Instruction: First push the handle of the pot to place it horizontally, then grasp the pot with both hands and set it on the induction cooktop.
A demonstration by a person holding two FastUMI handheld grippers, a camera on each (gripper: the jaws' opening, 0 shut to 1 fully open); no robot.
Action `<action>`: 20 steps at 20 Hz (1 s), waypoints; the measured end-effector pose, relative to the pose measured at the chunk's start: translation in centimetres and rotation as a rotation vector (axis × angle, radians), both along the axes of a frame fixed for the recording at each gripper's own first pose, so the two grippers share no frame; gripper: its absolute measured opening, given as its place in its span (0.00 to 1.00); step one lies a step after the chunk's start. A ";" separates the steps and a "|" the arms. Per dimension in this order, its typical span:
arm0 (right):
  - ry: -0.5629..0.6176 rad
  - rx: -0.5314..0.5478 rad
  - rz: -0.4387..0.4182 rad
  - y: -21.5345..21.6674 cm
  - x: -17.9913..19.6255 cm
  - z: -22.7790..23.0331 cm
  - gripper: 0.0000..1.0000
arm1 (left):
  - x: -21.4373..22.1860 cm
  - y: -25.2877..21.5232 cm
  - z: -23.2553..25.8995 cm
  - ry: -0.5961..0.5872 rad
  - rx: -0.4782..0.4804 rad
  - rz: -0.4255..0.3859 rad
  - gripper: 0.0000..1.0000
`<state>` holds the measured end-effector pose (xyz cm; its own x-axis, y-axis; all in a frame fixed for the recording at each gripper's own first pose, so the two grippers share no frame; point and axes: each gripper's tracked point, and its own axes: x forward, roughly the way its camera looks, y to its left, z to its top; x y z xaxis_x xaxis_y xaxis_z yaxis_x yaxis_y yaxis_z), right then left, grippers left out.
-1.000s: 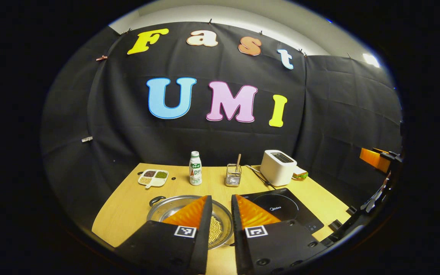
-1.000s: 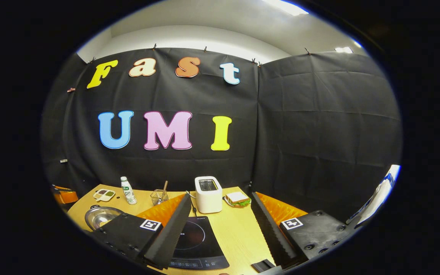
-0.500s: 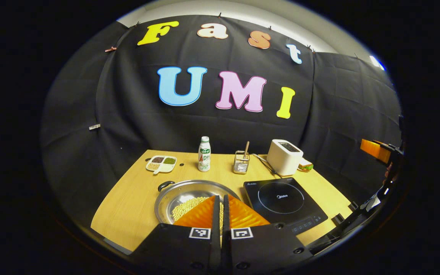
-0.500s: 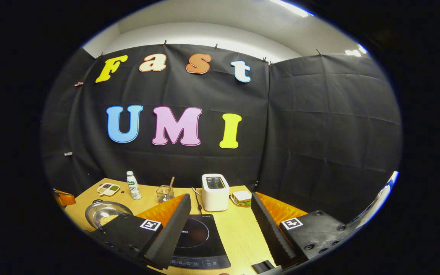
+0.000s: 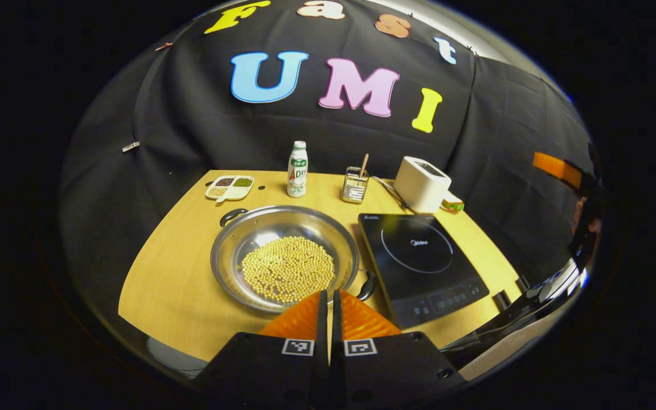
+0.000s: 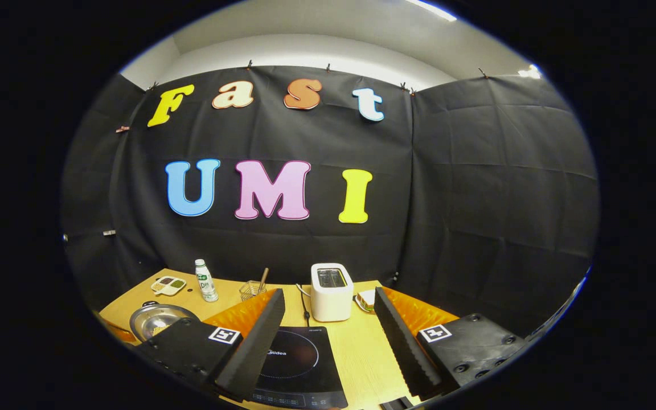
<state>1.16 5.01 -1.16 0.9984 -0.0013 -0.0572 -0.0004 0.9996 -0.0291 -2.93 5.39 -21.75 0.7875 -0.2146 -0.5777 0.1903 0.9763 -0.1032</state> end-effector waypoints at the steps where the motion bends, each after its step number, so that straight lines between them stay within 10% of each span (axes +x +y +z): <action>1: 0.009 0.000 0.008 0.1 0.4 -0.3 0.98 | -0.1 -0.4 -1.1 0.020 0.011 -0.010 0.05; 20: 0.077 -0.004 -0.010 -3.6 2.6 -2.9 0.98 | 3.8 -6.5 -11.0 0.257 0.157 -0.210 0.05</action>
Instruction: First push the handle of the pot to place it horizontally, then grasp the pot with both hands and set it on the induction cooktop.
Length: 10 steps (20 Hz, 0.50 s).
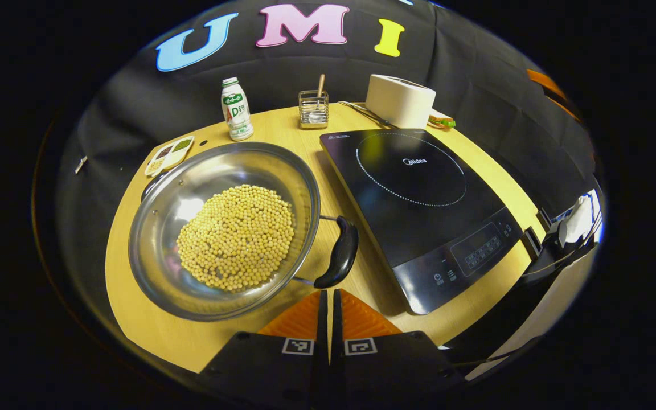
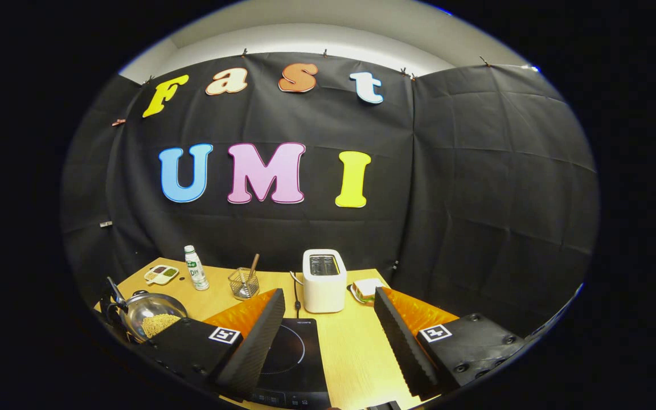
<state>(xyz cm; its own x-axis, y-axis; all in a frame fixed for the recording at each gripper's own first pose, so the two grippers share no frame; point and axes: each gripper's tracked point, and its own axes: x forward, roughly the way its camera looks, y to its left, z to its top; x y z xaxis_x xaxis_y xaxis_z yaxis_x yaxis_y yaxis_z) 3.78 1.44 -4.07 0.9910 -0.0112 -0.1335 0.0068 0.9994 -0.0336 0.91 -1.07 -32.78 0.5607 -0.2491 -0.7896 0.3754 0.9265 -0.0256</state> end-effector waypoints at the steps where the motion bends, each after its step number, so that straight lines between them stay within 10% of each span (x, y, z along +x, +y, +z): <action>1: 0.010 0.004 -0.009 -0.3 0.0 -0.3 0.98 | 0.3 -0.3 -0.1 0.002 -0.004 0.000 0.05; 10: 0.027 0.001 -0.040 -1.3 0.1 -0.9 0.98 | 2.7 -1.9 -0.5 0.011 -0.023 0.009 0.05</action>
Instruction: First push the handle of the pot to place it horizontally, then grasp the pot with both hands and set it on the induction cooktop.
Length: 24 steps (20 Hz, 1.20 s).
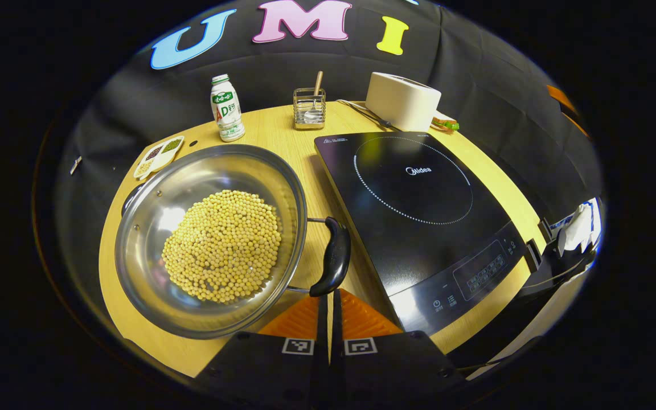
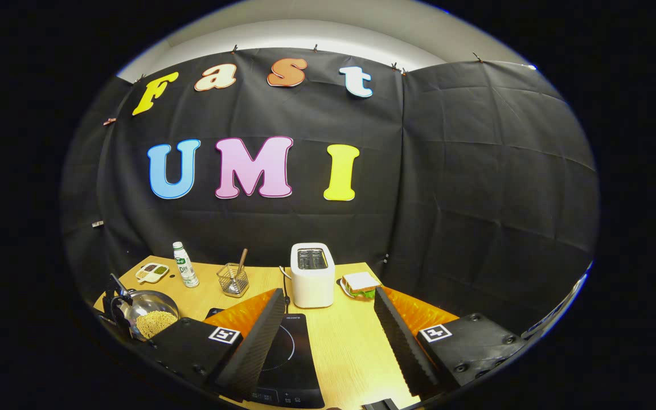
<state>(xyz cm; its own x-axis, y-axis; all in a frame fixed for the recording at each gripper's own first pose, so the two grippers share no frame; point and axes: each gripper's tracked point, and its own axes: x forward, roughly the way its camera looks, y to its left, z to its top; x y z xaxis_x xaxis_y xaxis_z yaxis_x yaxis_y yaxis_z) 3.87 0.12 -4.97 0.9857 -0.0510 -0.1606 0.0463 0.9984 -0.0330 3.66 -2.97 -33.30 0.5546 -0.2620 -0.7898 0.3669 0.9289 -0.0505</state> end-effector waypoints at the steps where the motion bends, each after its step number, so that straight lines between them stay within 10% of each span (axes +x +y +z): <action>1: 0.001 -0.001 0.002 0.1 0.1 0.0 0.98 | 0.3 -0.2 0.1 -0.001 -0.002 -0.001 0.05; 24: 0.012 -0.027 -0.030 -0.3 0.1 -0.2 0.98 | 7.8 -2.6 1.0 -0.027 -0.120 0.084 0.05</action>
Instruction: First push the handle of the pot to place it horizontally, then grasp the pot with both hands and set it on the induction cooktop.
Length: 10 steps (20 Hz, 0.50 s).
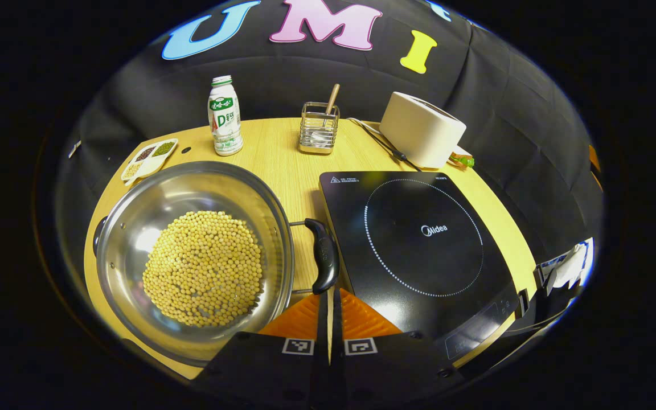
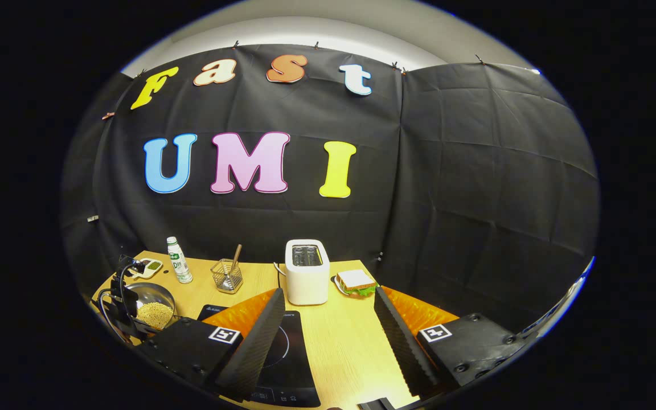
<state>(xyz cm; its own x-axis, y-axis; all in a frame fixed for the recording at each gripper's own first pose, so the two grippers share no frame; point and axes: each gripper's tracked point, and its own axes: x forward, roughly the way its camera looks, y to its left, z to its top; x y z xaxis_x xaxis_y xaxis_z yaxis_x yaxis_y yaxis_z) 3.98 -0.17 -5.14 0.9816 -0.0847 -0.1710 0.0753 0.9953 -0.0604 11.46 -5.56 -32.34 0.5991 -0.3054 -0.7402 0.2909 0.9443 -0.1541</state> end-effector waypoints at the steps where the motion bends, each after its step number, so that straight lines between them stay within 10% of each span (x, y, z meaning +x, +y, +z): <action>1: 0.001 0.000 0.000 0.0 0.0 -0.1 0.98 | 0.3 0.0 0.0 -0.002 0.001 0.000 0.05; 10: 0.051 0.027 0.029 1.8 0.3 -1.6 0.98 | -0.9 -0.1 3.3 -0.091 -0.080 0.014 0.05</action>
